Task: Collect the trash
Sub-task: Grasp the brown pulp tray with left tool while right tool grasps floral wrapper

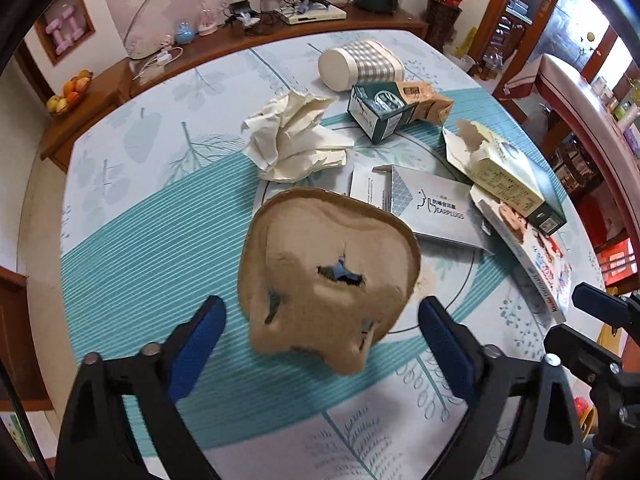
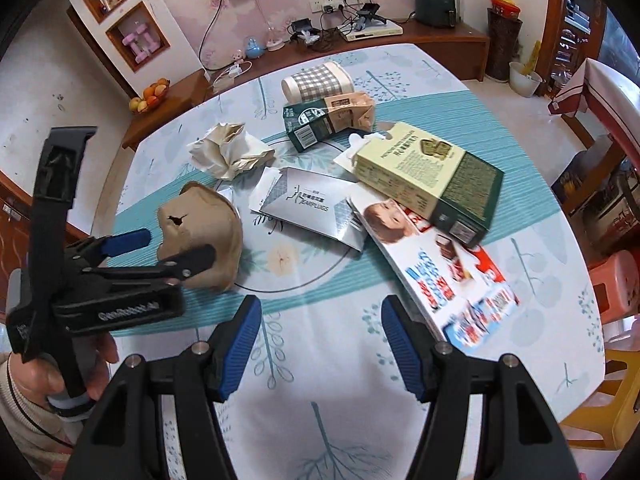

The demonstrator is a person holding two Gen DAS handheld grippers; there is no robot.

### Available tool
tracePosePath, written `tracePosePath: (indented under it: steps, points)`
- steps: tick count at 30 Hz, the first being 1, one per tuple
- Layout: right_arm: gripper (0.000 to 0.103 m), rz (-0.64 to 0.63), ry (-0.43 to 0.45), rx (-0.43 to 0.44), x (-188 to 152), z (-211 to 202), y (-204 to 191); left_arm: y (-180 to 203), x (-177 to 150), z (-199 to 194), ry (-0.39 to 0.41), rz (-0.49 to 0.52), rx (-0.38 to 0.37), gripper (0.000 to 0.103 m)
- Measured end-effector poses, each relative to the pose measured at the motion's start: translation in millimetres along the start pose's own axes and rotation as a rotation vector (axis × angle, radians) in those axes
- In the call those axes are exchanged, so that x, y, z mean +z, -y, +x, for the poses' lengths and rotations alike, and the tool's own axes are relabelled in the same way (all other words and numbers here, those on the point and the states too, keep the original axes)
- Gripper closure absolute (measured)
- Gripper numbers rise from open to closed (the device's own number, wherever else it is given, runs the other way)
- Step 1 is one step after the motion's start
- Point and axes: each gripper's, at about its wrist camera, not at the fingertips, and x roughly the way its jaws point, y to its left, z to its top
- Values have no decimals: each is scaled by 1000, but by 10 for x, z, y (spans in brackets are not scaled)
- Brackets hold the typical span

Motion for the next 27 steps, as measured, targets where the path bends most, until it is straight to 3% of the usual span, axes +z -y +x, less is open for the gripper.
tracePosePath:
  steps: [2,13,19,27]
  points:
    - [40,-4,-6,0,13,34,-38,-3,1,47,-19,5,-12,34]
    - [40,-45,-41,37,99,241,-309,-376,-294,-351,52,-100,-138,35]
    - [40,-85,-58,80,219,420,-550,-645,-609,-564,52,-171,-134,35]
    - [40,-109,-69,149,450,745,-896,-986,-749,-659,69,-267,-111,35]
